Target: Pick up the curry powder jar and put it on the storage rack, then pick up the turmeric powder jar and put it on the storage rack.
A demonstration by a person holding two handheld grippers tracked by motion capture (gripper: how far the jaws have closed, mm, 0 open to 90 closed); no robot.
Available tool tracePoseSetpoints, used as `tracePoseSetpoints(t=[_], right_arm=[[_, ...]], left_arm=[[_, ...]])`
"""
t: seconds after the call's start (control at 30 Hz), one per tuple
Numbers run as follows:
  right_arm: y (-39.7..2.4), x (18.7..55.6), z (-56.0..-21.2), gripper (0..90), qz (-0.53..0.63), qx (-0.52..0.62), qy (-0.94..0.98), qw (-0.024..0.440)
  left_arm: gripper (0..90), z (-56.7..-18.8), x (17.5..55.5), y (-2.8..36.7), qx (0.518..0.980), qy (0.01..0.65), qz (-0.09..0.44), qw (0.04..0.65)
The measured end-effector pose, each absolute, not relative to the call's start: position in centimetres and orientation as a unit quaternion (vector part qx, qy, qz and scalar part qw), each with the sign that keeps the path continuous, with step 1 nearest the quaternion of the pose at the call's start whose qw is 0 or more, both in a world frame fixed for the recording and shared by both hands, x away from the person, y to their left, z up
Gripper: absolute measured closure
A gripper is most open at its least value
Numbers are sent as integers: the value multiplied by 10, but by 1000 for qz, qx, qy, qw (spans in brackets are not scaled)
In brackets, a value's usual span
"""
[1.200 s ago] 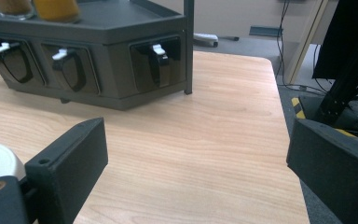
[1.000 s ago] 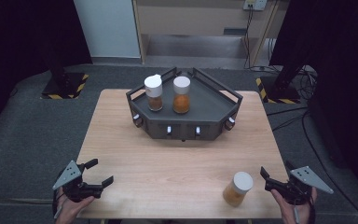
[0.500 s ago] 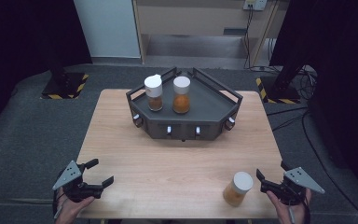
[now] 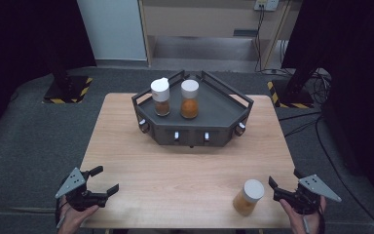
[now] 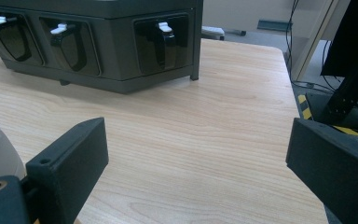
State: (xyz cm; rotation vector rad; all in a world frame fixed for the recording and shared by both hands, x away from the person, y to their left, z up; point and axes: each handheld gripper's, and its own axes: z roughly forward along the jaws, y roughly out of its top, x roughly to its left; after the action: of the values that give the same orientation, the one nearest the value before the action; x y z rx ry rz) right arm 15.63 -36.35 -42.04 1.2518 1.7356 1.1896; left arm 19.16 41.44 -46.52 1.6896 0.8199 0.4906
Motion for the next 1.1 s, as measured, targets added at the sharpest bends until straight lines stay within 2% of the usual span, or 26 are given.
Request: tracePoseSetpoints(t=[0.3,0.5,1.1], right_arm=[[-366,154,-420,54,463,482,662,340],[-370,156,-416,46,476,485,660,321],[-378,156,-377,34,483,456,677,316]], left_arm=[[18,-465,191,414,719,347,209,565],[17,-464,191,414,719,348,209,564],[3,-466,192,414,720,328,205,576]])
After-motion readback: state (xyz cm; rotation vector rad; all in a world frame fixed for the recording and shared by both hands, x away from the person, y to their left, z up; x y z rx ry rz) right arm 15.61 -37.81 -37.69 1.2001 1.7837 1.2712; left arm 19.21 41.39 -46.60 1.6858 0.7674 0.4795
